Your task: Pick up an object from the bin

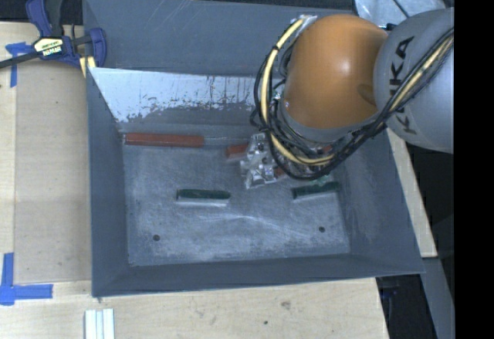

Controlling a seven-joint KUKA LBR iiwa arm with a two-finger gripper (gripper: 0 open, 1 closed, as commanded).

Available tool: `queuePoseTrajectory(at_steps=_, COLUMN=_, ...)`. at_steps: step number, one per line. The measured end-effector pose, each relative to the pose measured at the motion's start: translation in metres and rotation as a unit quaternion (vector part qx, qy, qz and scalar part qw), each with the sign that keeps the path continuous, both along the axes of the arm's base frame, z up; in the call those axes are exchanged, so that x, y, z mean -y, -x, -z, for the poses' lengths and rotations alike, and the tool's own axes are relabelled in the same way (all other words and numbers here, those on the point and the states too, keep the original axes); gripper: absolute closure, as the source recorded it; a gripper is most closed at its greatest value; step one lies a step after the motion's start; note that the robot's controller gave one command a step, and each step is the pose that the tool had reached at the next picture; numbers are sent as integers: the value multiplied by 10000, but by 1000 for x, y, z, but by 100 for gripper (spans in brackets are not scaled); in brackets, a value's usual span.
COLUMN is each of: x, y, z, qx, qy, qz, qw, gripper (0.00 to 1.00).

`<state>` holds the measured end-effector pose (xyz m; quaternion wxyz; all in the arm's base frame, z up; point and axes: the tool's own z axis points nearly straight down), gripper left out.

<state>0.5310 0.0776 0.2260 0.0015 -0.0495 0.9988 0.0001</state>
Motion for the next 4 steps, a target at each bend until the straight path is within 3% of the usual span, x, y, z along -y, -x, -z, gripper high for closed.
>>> queuePoseTrajectory(at_steps=1, x=0, y=0, z=0, qx=0, qy=0, qz=-2, qw=10000, gripper=0)
queuePoseTrajectory(at_steps=2, x=0, y=0, z=0, qx=0, qy=0, qz=-3, qw=10000, gripper=0)
queuePoseTrajectory(at_steps=3, x=-6, y=-8, z=48, qx=41, qy=-6, qz=2, qw=10000, gripper=0)
queuePoseTrajectory(at_steps=4, x=-17, y=-13, z=148, qx=104, qy=-16, qz=401, qw=9991, gripper=100)
